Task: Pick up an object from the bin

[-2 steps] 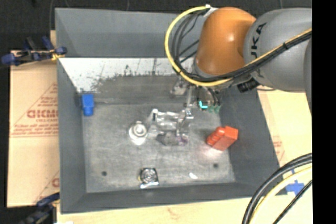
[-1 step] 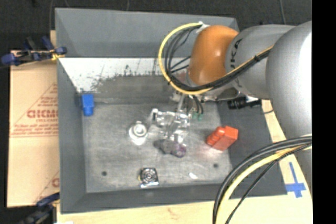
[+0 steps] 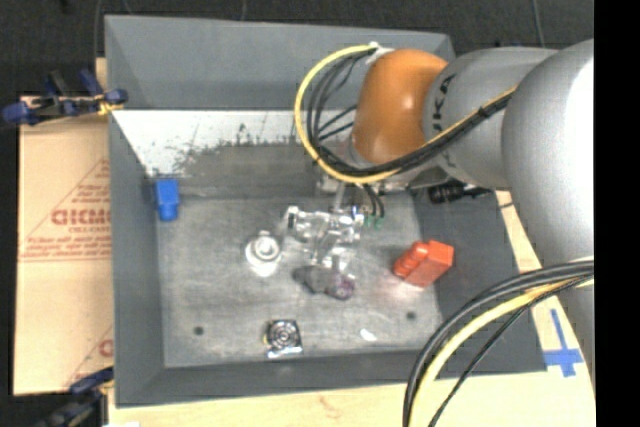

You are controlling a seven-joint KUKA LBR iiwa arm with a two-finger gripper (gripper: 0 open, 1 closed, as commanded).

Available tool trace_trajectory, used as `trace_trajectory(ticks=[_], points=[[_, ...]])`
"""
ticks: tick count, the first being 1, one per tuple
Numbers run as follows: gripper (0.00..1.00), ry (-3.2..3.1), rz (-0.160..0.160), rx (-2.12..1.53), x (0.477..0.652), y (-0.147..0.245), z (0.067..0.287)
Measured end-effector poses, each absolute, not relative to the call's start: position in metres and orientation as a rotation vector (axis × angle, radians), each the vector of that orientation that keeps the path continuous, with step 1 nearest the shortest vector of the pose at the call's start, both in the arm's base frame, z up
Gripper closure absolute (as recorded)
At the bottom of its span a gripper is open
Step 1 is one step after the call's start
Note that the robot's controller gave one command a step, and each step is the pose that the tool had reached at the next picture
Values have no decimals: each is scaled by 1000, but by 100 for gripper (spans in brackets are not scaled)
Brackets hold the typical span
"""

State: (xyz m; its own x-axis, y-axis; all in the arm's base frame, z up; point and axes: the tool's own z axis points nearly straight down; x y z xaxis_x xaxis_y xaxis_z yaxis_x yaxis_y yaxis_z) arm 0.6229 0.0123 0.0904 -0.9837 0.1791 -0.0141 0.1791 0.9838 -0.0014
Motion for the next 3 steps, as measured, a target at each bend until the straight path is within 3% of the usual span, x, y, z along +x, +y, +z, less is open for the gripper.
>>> trace_trajectory(ticks=[2,3], points=[[0,3082,1,524,622,18,89],[100,3097,4,518,621,22,90]])
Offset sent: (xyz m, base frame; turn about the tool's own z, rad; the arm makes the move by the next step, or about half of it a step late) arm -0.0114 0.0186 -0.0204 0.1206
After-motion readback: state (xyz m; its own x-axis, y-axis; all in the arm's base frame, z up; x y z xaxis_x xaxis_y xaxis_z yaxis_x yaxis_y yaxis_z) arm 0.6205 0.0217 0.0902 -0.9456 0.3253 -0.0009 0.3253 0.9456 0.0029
